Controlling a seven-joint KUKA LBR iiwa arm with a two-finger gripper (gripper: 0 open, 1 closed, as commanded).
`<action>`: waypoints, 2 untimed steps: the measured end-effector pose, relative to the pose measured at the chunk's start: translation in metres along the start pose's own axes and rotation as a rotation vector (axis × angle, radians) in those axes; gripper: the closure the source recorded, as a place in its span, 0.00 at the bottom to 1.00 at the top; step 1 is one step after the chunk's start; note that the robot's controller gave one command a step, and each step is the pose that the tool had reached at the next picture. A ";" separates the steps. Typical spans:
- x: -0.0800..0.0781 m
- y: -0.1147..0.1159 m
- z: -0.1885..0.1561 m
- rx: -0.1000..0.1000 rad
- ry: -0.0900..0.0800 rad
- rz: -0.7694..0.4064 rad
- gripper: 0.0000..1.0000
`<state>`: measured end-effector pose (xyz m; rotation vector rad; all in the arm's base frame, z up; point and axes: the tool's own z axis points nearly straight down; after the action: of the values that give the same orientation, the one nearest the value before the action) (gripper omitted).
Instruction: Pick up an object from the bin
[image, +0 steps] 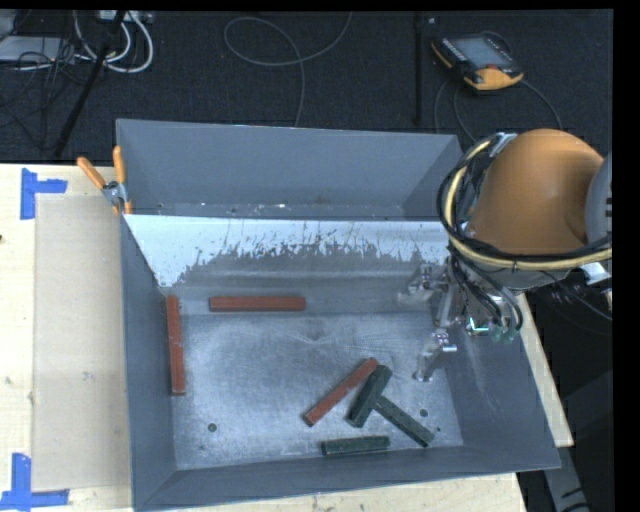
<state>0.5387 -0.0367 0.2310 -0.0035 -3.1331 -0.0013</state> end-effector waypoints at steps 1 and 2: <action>-0.001 0.000 -0.004 0.001 -0.007 -0.001 0.00; 0.015 0.009 0.026 0.002 -0.014 -0.062 0.00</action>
Offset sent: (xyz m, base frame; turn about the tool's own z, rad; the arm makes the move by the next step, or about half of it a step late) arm -0.0598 0.0328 -0.1013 -0.2073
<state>0.5233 -0.0279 0.2056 0.0937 -3.1462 0.0008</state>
